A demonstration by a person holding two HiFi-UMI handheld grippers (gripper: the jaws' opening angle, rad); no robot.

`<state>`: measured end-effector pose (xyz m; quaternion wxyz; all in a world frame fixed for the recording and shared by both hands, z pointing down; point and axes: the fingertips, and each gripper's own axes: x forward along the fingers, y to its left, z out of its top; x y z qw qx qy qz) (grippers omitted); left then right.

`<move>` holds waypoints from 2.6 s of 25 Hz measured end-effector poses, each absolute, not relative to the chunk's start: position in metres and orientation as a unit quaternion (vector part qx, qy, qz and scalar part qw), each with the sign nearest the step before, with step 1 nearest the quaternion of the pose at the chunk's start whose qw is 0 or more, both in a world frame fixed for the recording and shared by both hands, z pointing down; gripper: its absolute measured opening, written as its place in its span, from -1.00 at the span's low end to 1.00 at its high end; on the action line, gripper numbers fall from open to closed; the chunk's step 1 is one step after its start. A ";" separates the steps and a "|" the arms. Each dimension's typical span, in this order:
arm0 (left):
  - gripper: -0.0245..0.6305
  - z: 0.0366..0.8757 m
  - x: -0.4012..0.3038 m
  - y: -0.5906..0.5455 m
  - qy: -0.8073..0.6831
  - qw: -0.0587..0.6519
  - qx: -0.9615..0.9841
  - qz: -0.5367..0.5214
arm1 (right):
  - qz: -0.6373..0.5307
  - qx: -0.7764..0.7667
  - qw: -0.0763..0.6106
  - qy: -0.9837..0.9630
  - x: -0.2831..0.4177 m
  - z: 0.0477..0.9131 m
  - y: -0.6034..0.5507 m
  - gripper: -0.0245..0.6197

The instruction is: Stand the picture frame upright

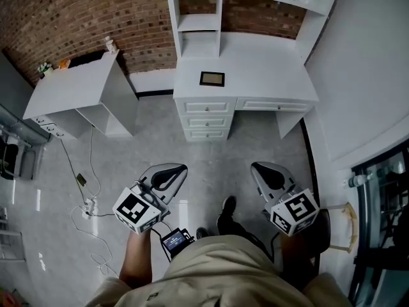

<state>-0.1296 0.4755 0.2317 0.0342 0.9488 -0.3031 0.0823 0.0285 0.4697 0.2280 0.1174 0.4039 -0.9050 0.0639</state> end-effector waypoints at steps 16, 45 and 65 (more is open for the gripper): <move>-0.89 0.237 -0.036 0.308 -0.328 0.033 0.935 0.130 | 0.070 0.353 0.086 -0.929 0.106 0.240 0.279 -0.91; -0.89 0.252 -0.090 0.031 -0.220 0.047 0.972 0.069 | 0.083 0.453 0.143 -0.876 0.043 0.244 0.054 -0.91; -0.89 0.310 -0.107 -0.094 -0.273 0.106 0.949 0.116 | 0.130 0.410 0.170 -0.887 0.039 0.304 -0.091 -0.91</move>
